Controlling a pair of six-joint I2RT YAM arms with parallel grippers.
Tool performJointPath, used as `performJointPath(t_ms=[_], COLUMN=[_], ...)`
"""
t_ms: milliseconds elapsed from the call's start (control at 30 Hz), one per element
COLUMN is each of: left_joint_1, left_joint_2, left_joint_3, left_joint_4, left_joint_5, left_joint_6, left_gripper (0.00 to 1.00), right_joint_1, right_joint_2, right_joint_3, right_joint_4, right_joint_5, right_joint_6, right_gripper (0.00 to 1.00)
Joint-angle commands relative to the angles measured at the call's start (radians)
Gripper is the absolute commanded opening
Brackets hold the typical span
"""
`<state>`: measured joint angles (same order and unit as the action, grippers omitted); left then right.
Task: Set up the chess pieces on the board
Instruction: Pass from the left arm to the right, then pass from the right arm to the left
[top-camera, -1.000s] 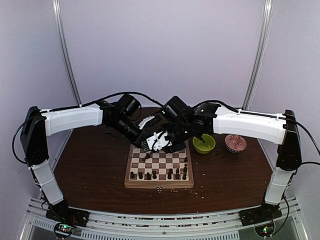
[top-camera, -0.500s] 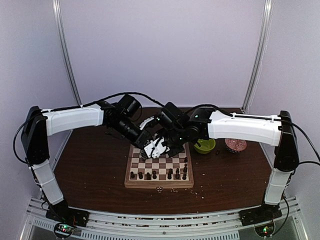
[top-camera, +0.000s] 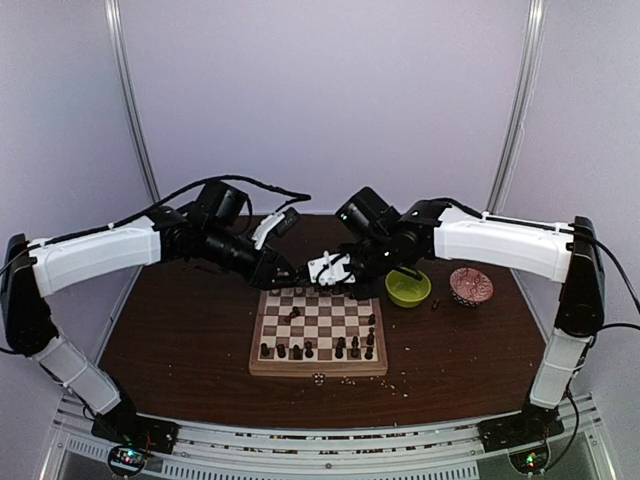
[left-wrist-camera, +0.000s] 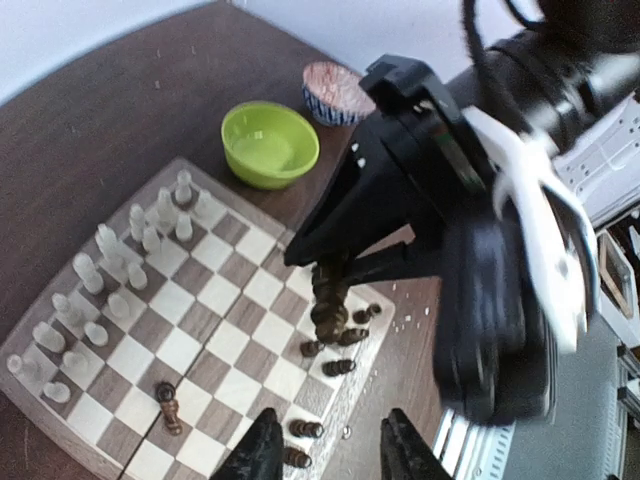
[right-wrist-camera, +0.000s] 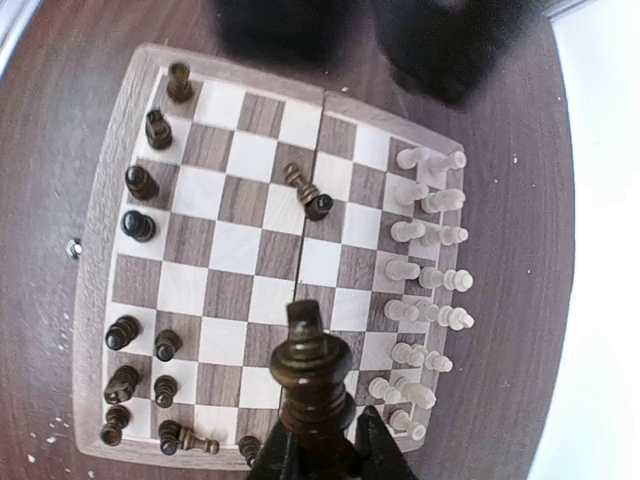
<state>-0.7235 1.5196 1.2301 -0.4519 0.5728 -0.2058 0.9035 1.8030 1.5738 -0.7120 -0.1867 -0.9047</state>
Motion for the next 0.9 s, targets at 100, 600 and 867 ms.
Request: performJointPath(t_ms=[100, 600, 867], left_joint_1=[-0.078, -0.14, -0.14], left_joint_2=[-0.17, -0.068, -0.051], left_joint_3=[-0.222, -0.137, -0.12], left_joint_4=[0.601, 0.599, 0.623], left_joint_5=[-0.169, -0.249, -0.229], left_joint_6=[-0.039, -0.023, -0.03], left_gripper=[0.4, 0.42, 0.4], right_joint_1=[-0.162, -0.19, -0.19], right_joint_2=[-0.076, -0.056, -0.052], right_joint_3=[0.008, -0.01, -0.016], right_joint_4=[0.031, 0.089, 0.084], right_joint_5=[-0.613, -0.774, -0.769], right_joint_6=[0.471, 0.584, 0.576], right_gripper=[0.13, 0.14, 0.14])
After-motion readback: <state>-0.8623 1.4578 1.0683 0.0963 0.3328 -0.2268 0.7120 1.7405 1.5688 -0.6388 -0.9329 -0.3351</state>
